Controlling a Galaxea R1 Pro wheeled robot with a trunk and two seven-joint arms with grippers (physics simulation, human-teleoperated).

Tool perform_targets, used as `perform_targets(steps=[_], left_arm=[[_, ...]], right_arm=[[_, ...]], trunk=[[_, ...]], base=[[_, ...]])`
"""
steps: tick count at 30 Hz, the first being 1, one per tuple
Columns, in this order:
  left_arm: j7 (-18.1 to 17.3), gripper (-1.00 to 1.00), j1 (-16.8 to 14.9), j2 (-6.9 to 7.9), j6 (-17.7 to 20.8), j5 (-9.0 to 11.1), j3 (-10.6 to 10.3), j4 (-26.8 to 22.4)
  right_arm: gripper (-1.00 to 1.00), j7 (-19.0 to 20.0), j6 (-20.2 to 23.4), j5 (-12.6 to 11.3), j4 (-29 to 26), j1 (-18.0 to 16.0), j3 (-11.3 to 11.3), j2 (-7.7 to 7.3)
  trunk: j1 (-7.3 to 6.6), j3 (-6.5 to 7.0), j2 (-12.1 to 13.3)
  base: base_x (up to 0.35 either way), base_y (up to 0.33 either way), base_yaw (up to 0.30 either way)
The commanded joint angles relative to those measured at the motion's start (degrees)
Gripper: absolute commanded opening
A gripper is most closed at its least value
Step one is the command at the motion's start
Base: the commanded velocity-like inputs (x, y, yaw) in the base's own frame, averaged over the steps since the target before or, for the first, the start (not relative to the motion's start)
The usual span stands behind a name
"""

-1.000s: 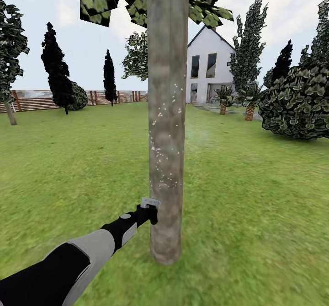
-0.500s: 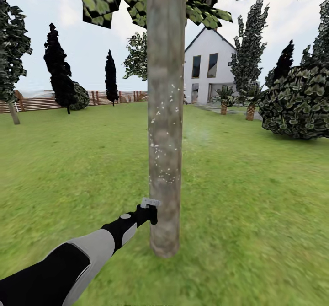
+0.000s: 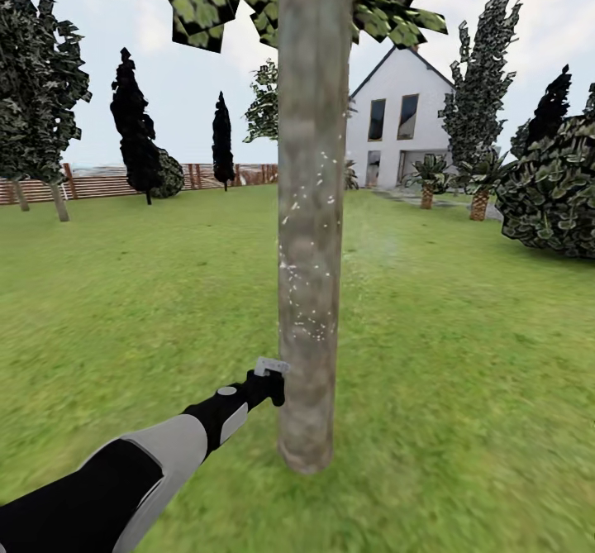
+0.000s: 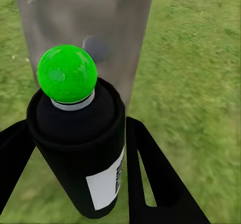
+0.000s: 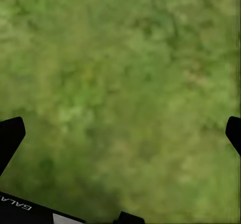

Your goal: In the garden, pick up the pesticide atomizer on the floor and spray pesticide onto both trees until each tree trunk is fully covered.

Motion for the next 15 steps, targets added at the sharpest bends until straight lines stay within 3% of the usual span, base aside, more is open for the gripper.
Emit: perform_targets(steps=[1,10,15], left_arm=[[0.05,-1.0,0.0,0.0,-0.01,-0.01,0.03,-0.01],[0.05,-1.0,0.0,0.0,-0.01,-0.01,0.03,0.0],[0.05,-1.0,0.0,0.0,-0.04,-0.01,0.03,0.0]], right_arm=[[1.0,0.0,0.0,0.0,0.0,0.0,0.0,0.0],[1.0,0.0,0.0,0.0,0.0,0.02,0.0,0.0],[1.0,0.0,-0.01,0.0,0.0,0.0,-0.02,0.0]], trunk=[[0.0,0.0,0.0],[0.0,0.0,0.0],[0.0,0.0,0.0]], base=[[0.061,-0.26,0.002],[-0.004,-0.163,0.0],[0.0,-0.213,0.138]])
